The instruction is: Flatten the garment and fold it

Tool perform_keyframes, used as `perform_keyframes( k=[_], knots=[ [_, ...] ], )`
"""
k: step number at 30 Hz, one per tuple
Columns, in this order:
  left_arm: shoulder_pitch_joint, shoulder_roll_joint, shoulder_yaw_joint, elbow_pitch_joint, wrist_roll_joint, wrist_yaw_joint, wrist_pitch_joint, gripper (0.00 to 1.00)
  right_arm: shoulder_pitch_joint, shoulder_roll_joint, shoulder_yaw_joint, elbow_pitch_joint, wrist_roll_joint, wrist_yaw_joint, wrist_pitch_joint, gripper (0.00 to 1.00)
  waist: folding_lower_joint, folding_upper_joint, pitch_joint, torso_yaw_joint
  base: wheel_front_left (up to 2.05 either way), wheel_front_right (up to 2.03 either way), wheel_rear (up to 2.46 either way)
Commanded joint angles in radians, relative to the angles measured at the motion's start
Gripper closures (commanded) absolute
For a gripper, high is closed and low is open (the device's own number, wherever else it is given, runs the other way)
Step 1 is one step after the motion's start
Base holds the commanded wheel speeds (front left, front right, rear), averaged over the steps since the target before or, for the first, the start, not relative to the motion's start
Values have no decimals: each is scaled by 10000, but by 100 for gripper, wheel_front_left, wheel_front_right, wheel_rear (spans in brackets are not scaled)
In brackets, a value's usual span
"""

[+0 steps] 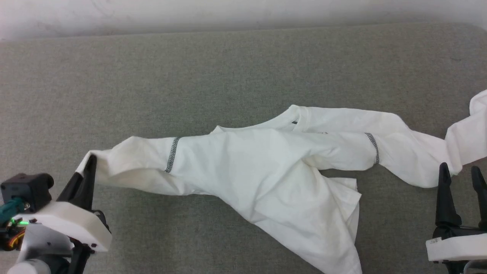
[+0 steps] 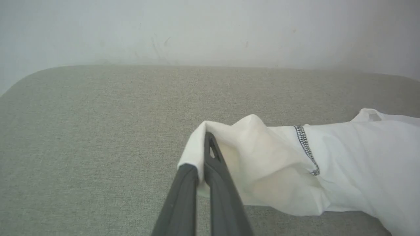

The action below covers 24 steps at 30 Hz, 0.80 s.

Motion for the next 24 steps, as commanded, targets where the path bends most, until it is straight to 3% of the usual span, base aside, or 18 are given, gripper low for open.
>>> perform_keyframes(
  k=[1, 2, 3, 4, 9, 14, 19, 24],
  knots=[
    [26, -115, 12, 289, 69, 42, -350, 100, -66, 24, -4, 24, -11, -7, 31, 0, 1, -1, 116, 87, 0, 0, 0],
    [-65, -348, 56, 515, -31, 107, -704, 100, -96, 24, -9, 30, -15, -7, 38, 0, 1, -1, 148, 111, 0, 0, 0],
    [-133, -501, 26, 774, -66, 110, -977, 58, -126, 24, -12, 31, -26, -7, 49, 0, 1, -1, 173, 132, 0, 0, 0],
    [-183, -601, -59, 1046, -60, 80, -1157, 0, -156, 24, -14, 32, -42, -7, 64, 0, 1, -1, 186, 148, 0, 0, 0],
    [-614, -947, -296, 1766, 59, 53, -2004, 0, -249, 24, 36, 23, -127, -7, 173, 0, 1, -1, 152, 195, 0, 0, 0],
    [-922, -1239, -691, 372, 153, 44, -2294, 0, -236, 24, -45, -20, -175, -7, 263, 0, 1, -1, 0, 256, 0, 0, 0],
    [-721, -1467, -2400, -1154, 266, -562, -1529, 0, -208, 24, -180, -86, -132, -7, 301, 0, 1, -1, -80, 319, 0, 0, 0],
    [-657, -1610, -4345, -729, 793, -912, -793, 0, -316, 24, -316, -192, -156, -7, 337, 0, 1, -1, -40, 286, 0, 0, 0]
  ],
)
